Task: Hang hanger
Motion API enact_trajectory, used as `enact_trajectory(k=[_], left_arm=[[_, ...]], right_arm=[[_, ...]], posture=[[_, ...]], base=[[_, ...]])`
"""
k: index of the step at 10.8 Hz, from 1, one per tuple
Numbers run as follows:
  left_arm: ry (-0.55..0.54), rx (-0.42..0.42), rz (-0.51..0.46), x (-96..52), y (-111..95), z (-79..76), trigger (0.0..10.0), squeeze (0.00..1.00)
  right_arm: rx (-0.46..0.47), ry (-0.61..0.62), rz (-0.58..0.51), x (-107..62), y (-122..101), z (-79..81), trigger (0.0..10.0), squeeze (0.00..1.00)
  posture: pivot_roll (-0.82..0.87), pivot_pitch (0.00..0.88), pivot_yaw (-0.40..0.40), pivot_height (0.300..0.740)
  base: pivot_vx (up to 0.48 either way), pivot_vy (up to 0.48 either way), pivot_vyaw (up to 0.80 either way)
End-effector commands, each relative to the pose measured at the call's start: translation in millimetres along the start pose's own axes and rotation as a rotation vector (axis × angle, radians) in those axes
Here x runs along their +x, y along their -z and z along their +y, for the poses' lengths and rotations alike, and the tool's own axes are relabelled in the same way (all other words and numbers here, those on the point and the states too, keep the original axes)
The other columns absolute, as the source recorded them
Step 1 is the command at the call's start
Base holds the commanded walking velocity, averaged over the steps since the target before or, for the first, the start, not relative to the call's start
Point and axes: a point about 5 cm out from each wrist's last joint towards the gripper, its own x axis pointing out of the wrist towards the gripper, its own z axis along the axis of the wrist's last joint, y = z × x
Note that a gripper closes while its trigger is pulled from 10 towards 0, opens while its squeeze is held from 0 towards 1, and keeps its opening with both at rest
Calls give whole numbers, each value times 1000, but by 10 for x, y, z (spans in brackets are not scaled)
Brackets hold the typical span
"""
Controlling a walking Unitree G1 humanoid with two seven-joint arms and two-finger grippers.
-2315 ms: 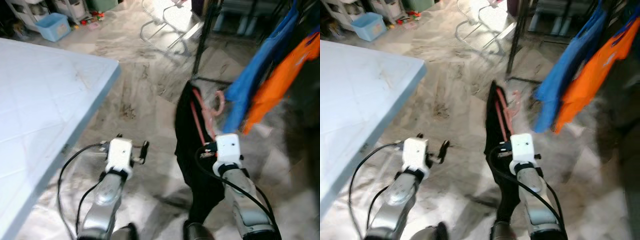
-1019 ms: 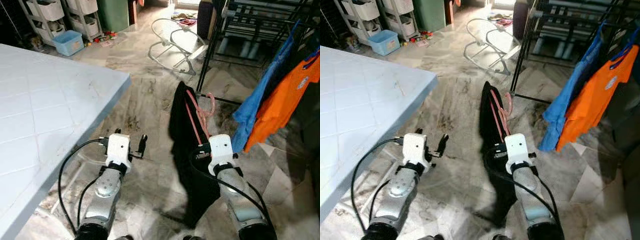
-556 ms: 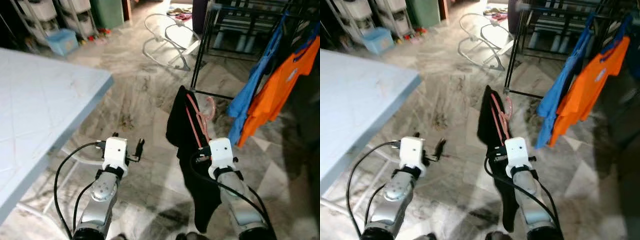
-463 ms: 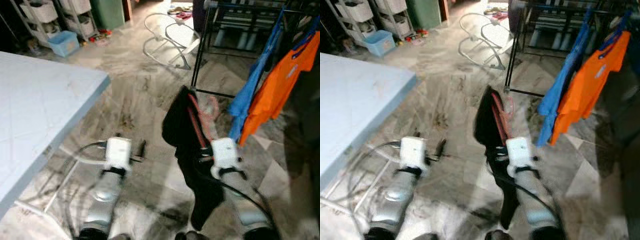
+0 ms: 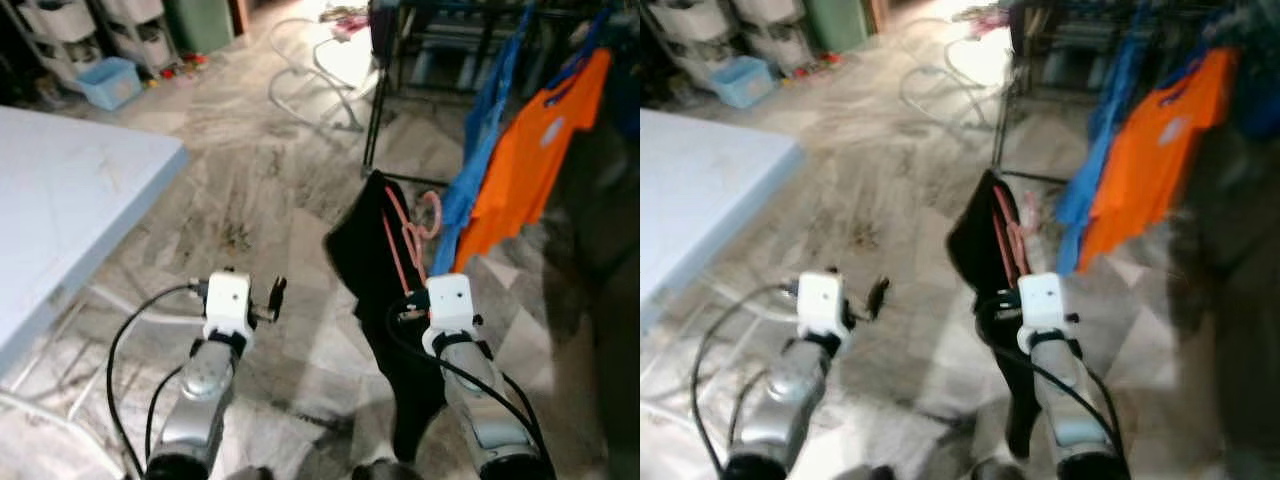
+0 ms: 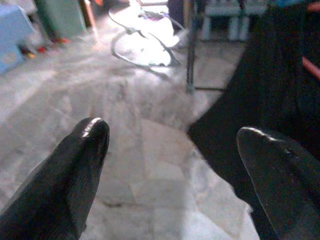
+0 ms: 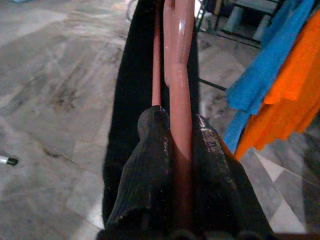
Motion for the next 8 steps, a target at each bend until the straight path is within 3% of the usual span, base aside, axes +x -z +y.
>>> enact_trajectory(k=[1,3,8], left_arm=[[7,-8,34,-26,65,-12,10000,0],[-9,-19,41,-20,56,23,10000,0],[9,-19,52,-23,67,6,10000,0]], right_arm=[[0,9,-18,-21,-27,-37,10000,0],[-2,9,-13,-28,-16,-45,10000,0],[-11,8,-3,-52,5,-47,10000,0]], posture=[[-136,171,24,740],[-134,174,24,740],[-144,179,25,740]], base=[[0,0,-800],[0,0,-609],[-151,0,0]])
